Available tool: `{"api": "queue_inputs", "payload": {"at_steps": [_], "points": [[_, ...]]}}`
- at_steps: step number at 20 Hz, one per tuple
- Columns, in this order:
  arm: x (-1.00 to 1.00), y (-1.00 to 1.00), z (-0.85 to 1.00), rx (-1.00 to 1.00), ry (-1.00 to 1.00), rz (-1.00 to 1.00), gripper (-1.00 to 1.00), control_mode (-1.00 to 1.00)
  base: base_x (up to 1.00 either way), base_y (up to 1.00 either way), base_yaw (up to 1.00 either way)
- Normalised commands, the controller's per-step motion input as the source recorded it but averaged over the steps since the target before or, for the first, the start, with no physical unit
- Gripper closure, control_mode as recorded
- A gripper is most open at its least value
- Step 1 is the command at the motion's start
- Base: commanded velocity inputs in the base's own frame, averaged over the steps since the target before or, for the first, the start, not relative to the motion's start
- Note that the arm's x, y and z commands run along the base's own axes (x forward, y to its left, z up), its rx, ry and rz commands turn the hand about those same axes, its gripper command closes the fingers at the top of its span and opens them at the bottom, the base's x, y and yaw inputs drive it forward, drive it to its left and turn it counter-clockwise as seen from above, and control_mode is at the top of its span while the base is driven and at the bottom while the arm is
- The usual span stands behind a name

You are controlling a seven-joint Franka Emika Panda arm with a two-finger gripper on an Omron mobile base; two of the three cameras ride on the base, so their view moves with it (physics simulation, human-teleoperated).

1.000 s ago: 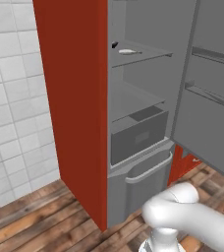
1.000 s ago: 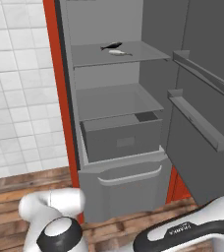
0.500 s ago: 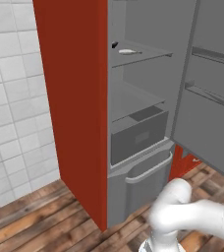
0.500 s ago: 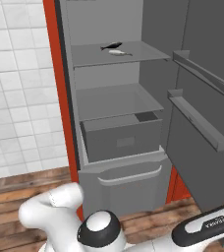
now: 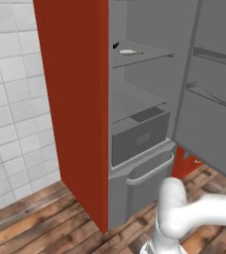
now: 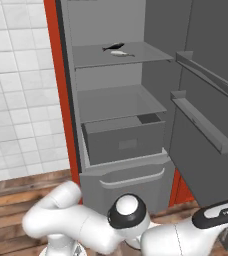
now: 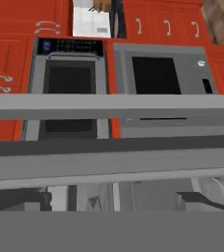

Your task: Place the fish on the counter behind the older fish on the same shelf of the fridge to maintain FIFO order. Close the fridge door when finished.

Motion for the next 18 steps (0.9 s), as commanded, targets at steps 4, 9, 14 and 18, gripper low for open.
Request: {"api": "queue_inputs", "payload": {"at_steps": [4, 9, 14, 18], "points": [[0.45, -0.49, -0.15, 0.00, 0.00, 0.13, -1.00, -1.00, 0.00, 0.00, 0.00], [0.22, -0.45, -0.17, 0.00, 0.00, 0.12, -1.00, -1.00, 0.00, 0.00, 0.00], [0.21, -0.28, -0.13, 0.00, 0.00, 0.16, -1.00, -1.00, 0.00, 0.00, 0.00], [-0.13, -0.47, -0.03, 0.00, -0.10, 0.28, -1.00, -1.00, 0.00, 0.00, 0.00]]}}
